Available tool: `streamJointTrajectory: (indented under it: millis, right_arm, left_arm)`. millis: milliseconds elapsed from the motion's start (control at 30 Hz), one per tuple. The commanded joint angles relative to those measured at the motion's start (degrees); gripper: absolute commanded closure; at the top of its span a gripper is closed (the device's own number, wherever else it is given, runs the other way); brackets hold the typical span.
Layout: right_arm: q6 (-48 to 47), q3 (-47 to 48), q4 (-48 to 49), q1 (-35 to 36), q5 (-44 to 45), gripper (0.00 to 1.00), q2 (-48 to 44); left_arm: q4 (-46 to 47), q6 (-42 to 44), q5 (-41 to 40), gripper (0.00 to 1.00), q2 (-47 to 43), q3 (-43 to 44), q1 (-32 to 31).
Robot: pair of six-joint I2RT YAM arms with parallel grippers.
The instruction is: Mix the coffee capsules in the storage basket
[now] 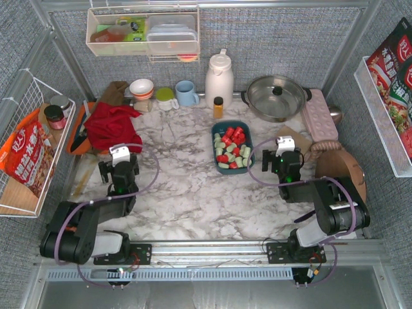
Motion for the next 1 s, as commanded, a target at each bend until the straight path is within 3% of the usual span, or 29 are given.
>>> streamJointTrajectory:
  millis: [0, 200, 400, 467, 533, 633, 800, 900, 967]
  right_arm:
    - [0.2, 0.3, 0.6, 0.1, -0.4, 0.01, 0.0]
    - [0.2, 0.4, 0.6, 0.1, -0.4, 0.01, 0.0]
    - [0.2, 0.4, 0.5, 0.1, -0.4, 0.01, 0.0]
    - [0.2, 0.5, 0.5, 0.1, -0.4, 0.01, 0.0]
    - [0.2, 0.5, 0.5, 0.1, -0.4, 0.01, 0.0]
    - [0.2, 0.5, 0.4, 0.1, -0.4, 0.01, 0.0]
    - [0.2, 0.6, 0.1, 0.1, -0.4, 0.01, 0.0]
    - [0.2, 0.6, 0.2, 0.1, -0.5, 0.01, 0.0]
    - [0.2, 0.6, 0.2, 0.1, -0.5, 0.01, 0.0]
  left_arm:
    - [13.2, -2.8, 10.9, 0.01, 4.8, 1.9, 2.4]
    - [7.3, -2.9, 10.5, 0.00, 11.1, 8.7, 3.0]
    - [9.2, -1.4, 11.5, 0.01, 9.6, 7.0, 4.6]
    - [18.9, 2.6, 11.4, 0.01, 10.3, 3.0, 4.9]
    - [40.1, -0.5, 10.8, 0.00, 14.8, -4.1, 8.4]
    - [49.3, -8.0, 20.0, 0.01, 15.4, -11.3, 15.8]
    - [45.8, -8.6, 20.3, 0.01, 16.7, -8.1, 16.9]
    - [25.2, -8.5, 21.6, 0.01, 15.0, 1.3, 17.0]
    - [25.0, -8.7, 23.9, 0.01, 14.7, 1.0, 17.7]
